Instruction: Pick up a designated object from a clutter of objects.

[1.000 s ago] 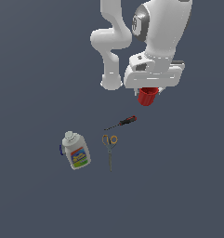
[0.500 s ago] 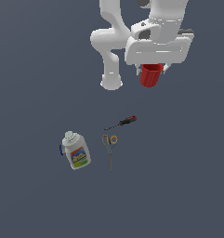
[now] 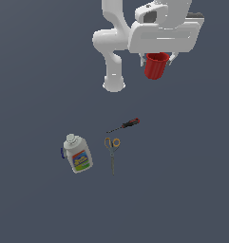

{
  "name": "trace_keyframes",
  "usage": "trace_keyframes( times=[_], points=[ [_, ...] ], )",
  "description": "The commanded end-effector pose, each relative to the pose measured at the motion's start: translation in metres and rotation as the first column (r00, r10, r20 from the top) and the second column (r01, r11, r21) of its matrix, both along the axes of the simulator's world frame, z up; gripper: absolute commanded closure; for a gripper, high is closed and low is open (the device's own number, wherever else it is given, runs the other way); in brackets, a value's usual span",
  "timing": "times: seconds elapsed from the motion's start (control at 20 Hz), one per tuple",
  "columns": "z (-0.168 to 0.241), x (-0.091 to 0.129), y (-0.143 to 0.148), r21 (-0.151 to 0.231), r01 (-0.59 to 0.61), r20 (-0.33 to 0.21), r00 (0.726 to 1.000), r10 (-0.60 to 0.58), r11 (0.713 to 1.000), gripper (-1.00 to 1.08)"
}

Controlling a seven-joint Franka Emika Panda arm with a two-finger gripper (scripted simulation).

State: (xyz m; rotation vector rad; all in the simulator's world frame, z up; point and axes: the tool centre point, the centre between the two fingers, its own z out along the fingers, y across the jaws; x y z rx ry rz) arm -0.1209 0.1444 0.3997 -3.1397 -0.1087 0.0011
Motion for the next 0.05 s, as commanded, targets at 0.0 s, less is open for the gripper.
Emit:
trace_keyframes(
  times=[0.0],
  points=[
    [0.0028, -0.0003, 0.0, 0.0, 0.0, 0.001, 1.0, 0.0, 1.0, 1.08]
  ],
)
